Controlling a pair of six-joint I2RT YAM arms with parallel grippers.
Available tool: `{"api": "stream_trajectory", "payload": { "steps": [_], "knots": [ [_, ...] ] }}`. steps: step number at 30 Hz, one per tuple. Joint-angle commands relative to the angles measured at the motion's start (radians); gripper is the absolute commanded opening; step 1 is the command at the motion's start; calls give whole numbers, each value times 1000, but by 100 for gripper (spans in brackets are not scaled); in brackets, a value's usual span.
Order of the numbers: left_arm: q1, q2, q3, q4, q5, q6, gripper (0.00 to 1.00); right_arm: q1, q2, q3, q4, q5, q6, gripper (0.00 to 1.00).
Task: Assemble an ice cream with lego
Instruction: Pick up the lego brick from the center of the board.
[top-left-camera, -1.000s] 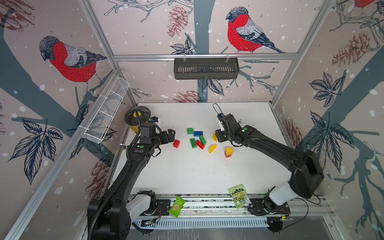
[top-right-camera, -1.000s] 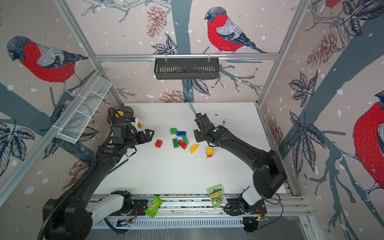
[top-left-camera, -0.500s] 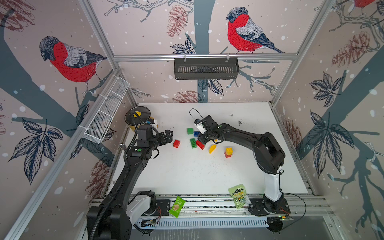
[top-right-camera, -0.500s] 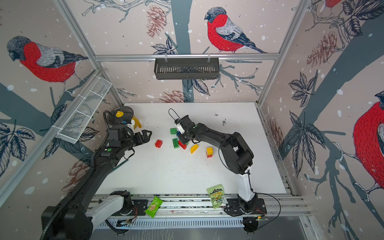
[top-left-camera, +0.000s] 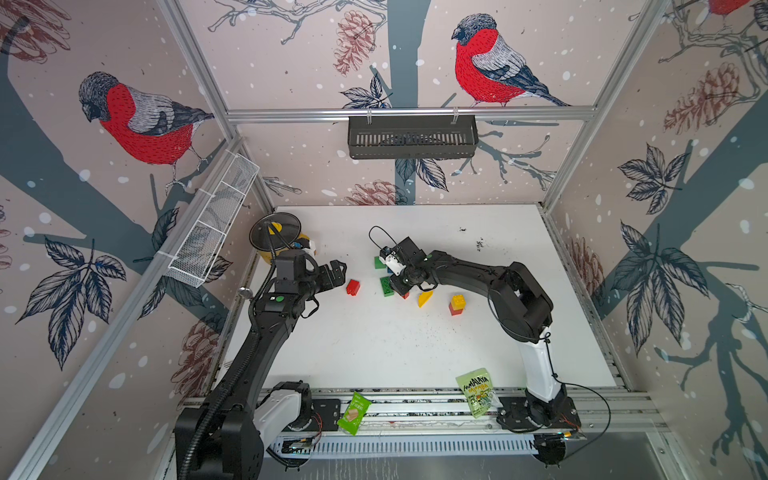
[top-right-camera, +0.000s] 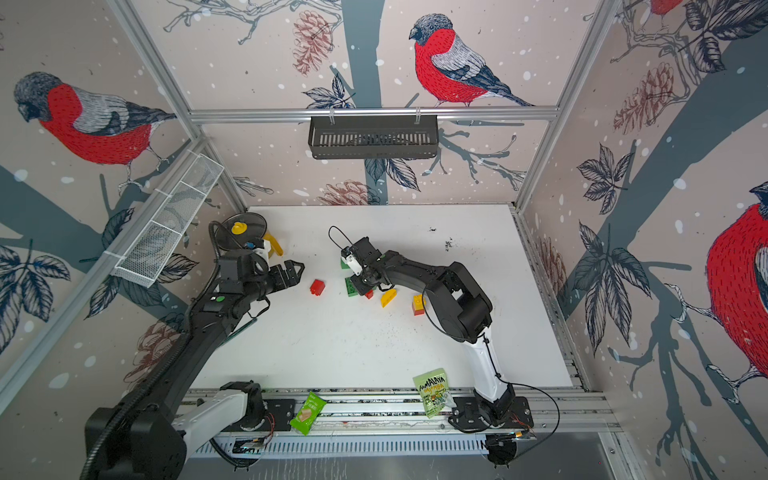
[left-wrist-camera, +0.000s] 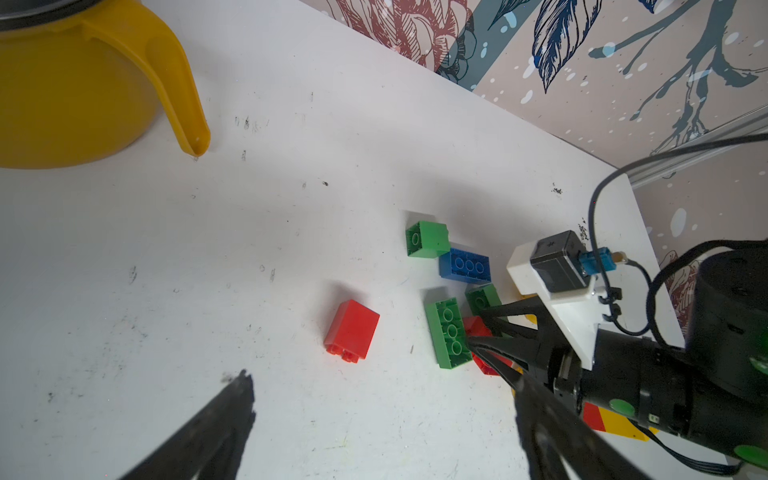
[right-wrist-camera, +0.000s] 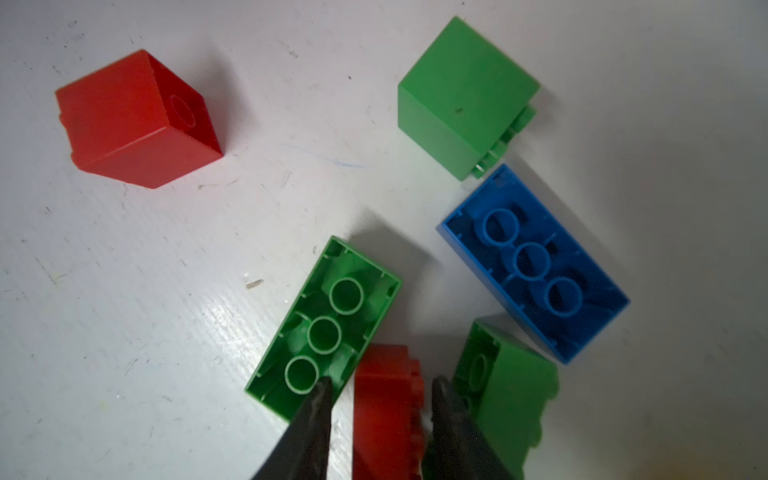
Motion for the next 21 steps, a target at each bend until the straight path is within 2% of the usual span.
{"api": "stream_trajectory", "payload": {
  "steps": [1,11,17,21],
  "knots": [
    [2,-3,-5,18,3,9,97,1,7,1,-34,28,-19,43],
    [3,-3,-6,13,-8,13,97,27,-45,-84,-22,38,4,41],
    [2,-2,-11,12,-12,14,97,24,-58,-105,10,102,51,34],
    [2,-2,-8,13,-17,18,97,9,-50,-87,27,121,84,33]
  ]
}}
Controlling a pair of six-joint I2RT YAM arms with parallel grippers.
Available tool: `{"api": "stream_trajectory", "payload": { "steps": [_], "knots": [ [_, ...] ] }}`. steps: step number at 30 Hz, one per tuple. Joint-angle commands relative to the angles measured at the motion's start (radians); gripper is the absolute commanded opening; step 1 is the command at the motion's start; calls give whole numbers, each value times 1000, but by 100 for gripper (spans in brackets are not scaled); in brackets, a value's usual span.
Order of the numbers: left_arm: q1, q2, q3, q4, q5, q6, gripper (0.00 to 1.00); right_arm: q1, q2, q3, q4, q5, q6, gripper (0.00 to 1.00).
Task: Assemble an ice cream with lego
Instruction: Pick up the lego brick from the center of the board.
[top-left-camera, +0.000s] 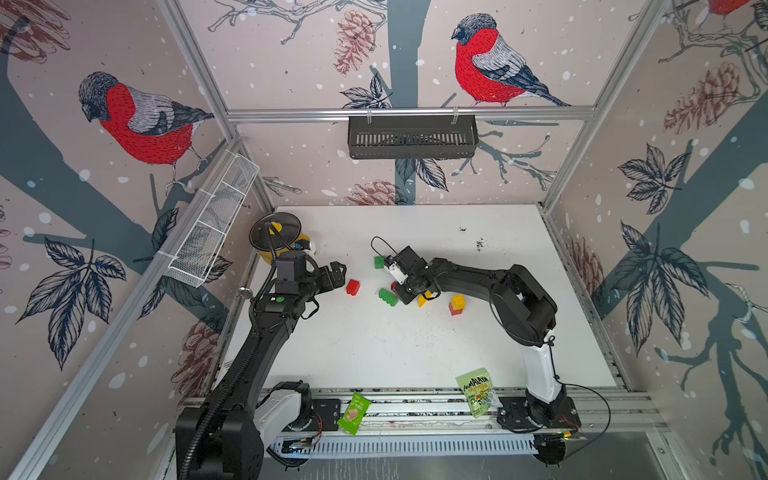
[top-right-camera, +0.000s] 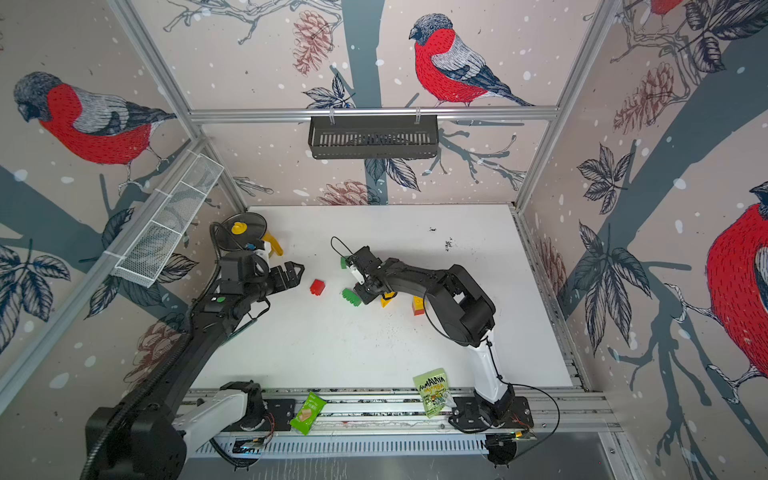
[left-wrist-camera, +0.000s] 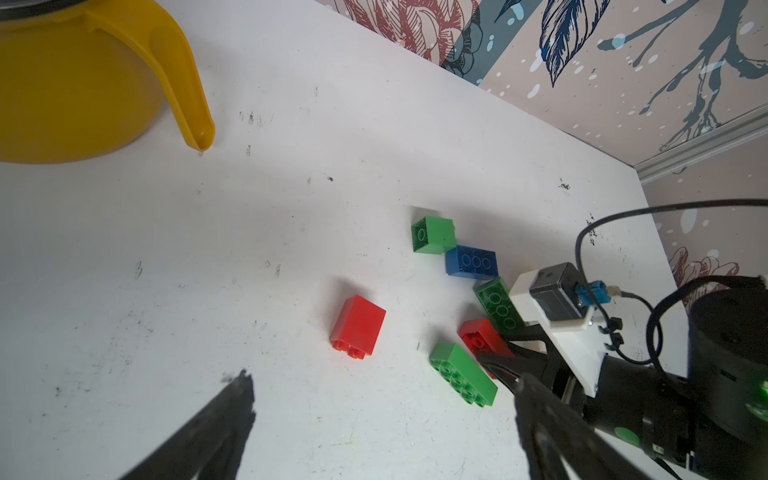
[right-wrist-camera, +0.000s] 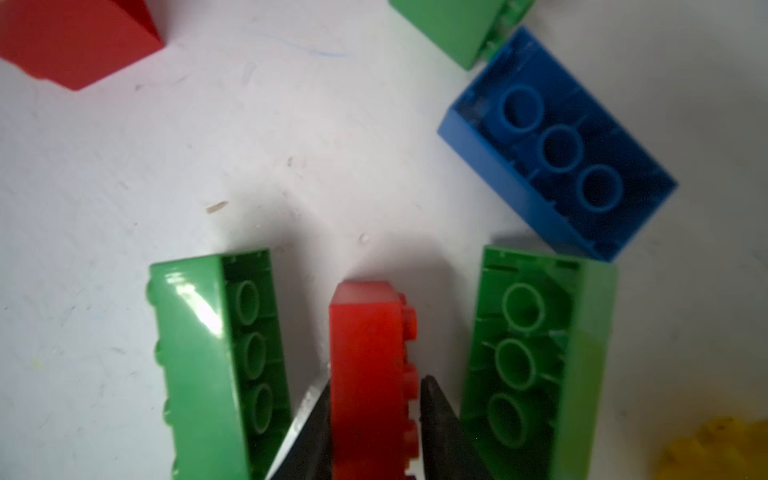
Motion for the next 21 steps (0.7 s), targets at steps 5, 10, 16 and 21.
{"api": "stream_trajectory", "payload": {
  "steps": [5,10,16,21],
  "knots": [
    [2,-8,0,10,-17,12,97,3,13,30,17,39,37,32],
    [2,-6,-1,10,-10,12,97,21,33,28,0,61,43,31],
    [2,-15,-2,4,-5,12,97,33,24,24,6,121,62,24],
    [2,-29,-16,21,4,11,97,59,-23,22,-42,260,93,17]
  ]
}}
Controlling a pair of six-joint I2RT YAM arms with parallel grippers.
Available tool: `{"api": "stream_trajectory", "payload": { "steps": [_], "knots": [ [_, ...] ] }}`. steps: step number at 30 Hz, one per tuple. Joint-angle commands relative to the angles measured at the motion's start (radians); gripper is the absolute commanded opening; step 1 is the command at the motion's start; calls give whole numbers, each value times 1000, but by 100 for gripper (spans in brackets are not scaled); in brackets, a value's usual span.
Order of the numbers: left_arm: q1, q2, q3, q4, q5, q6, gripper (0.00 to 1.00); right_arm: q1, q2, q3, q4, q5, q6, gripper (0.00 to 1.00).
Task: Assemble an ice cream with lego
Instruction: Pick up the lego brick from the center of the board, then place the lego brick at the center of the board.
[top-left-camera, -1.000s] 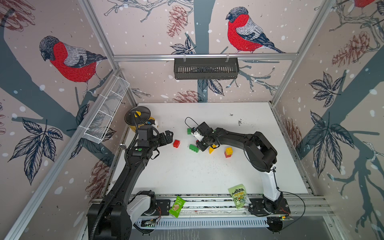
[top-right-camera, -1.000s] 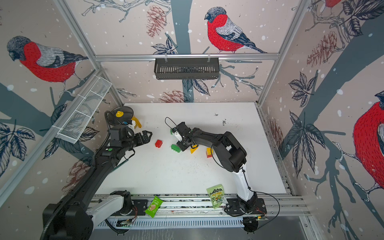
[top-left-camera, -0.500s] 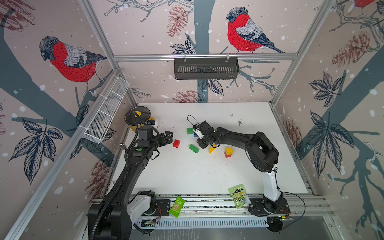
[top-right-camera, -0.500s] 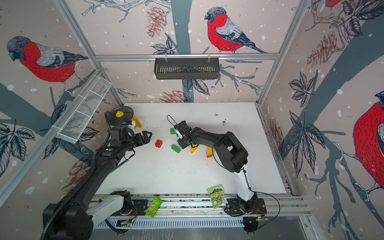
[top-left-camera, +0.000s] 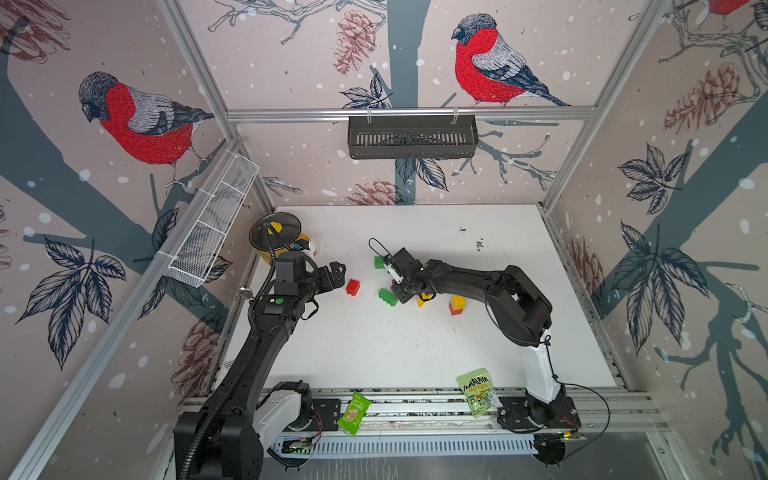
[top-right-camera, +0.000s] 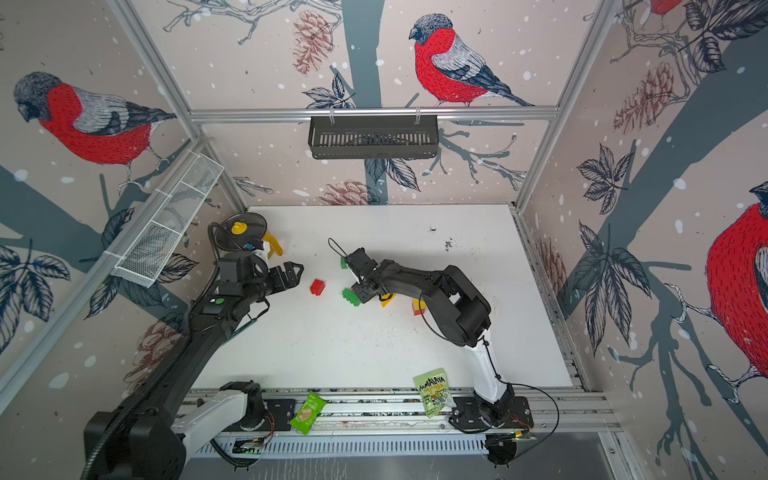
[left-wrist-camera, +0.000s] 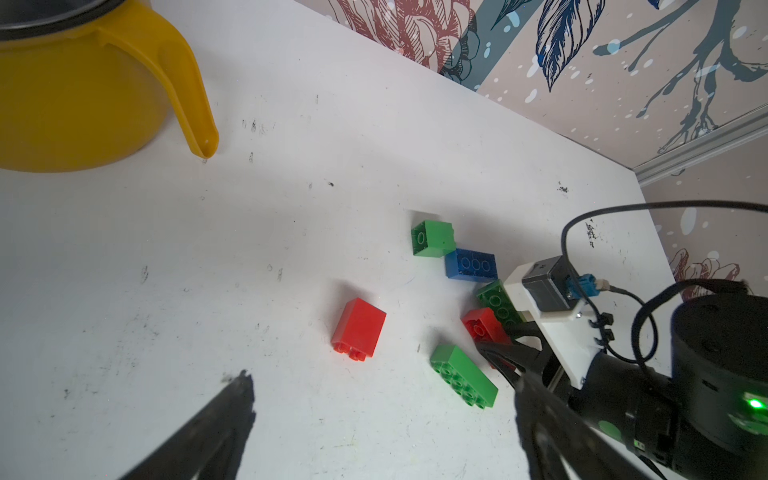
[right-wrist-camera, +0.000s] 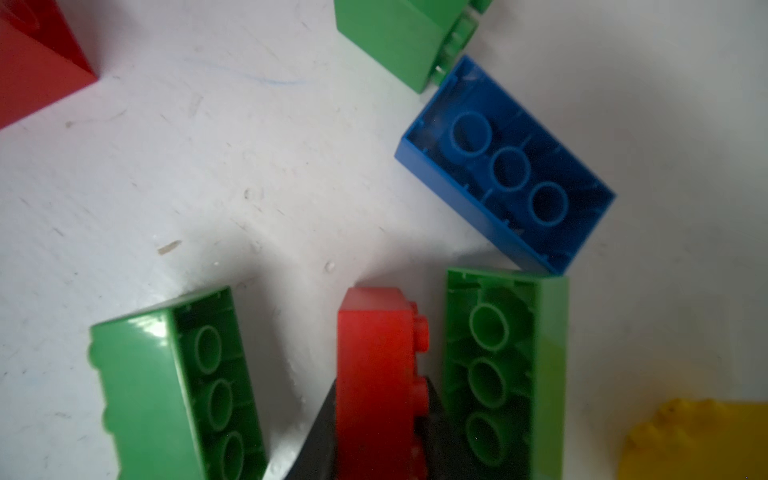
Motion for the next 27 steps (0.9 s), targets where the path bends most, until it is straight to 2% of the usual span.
{"api": "stream_trajectory", "payload": {
  "steps": [1,10,17,23,25,27],
  "knots": [
    [2,-12,-7,21,11,3,97,24,-46,-8,-59,157,55,16],
    [2,-19,-26,23,1,-24,97,154,-182,-185,-248,404,299,14],
    [2,-18,-45,63,-47,-75,97,279,-183,-286,-276,498,446,14],
    [2,-22,-57,78,-89,-104,97,332,-133,-306,-263,518,501,14],
    [4,-27,-66,74,-114,-105,97,344,-115,-311,-246,509,500,18],
    [4,-34,-66,58,-143,-117,97,358,-102,-308,-237,504,502,26]
  ]
}}
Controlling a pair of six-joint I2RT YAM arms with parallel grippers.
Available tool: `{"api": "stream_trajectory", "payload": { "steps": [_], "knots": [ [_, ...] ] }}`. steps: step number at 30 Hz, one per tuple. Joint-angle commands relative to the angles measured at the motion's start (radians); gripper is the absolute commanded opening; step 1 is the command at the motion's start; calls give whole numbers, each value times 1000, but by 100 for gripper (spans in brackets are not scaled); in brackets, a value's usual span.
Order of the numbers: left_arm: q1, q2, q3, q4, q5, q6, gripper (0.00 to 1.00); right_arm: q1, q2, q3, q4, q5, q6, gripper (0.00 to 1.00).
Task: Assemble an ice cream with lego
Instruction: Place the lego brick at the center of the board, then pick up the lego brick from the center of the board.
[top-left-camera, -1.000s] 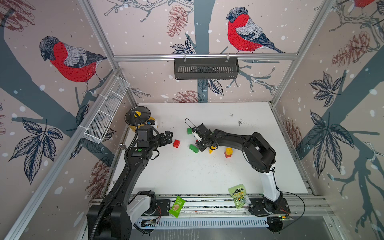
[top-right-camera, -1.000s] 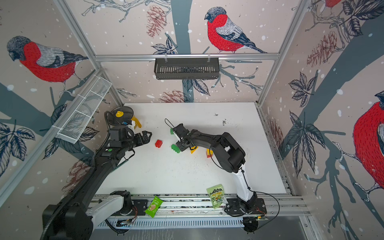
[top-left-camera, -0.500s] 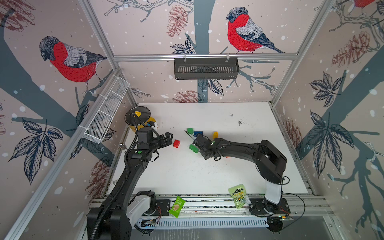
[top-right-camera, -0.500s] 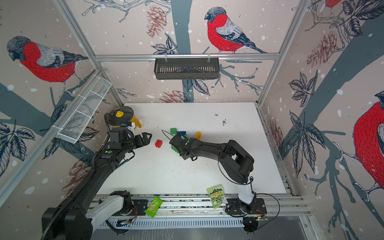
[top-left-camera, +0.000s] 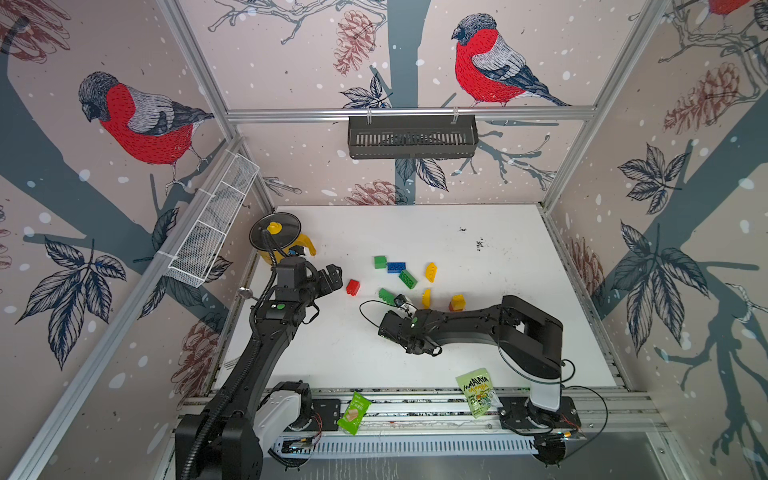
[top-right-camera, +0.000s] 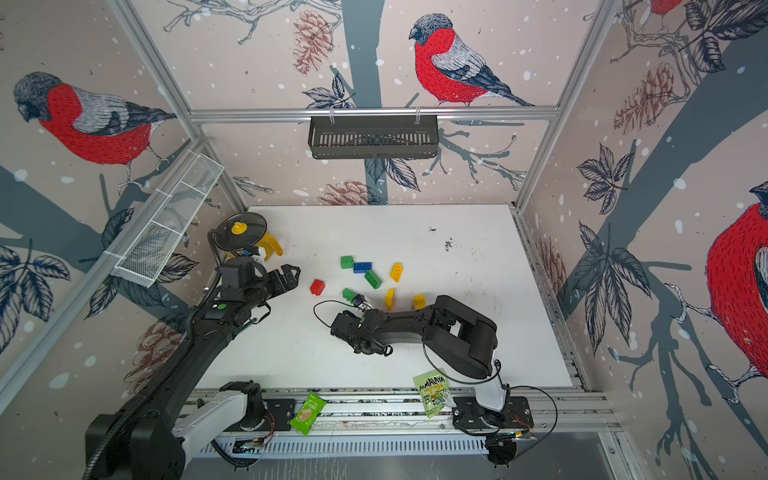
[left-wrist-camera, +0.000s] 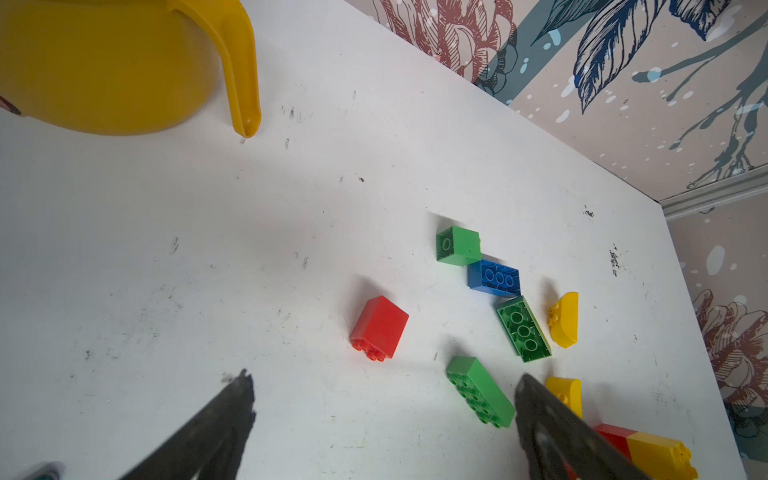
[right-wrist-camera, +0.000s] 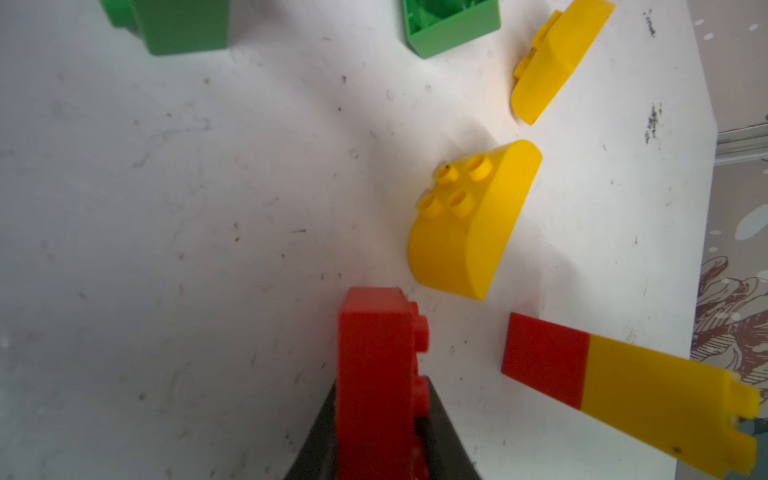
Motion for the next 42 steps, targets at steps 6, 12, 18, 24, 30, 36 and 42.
{"api": "stream_trajectory", "payload": {
  "steps": [6,12,18,24,30,36,42],
  "knots": [
    [6,-40,-8,10,-101,-32,97,37,19,11,46,-104,18,42],
    [12,-53,-9,5,-127,-35,97,33,-82,-17,136,-220,-34,50],
    [17,-40,3,13,-119,-39,97,-73,-355,-188,344,-488,-56,56],
    [17,-30,14,20,-65,-43,97,-159,-507,-298,392,-527,-31,60],
    [16,-22,3,31,-26,-42,97,-165,-479,-357,490,-589,37,60],
    [17,-24,1,19,-15,-39,97,-140,-344,-246,361,-449,33,60],
    [17,-35,2,13,-11,-30,97,-143,-239,-183,301,-424,32,54]
  ]
}}
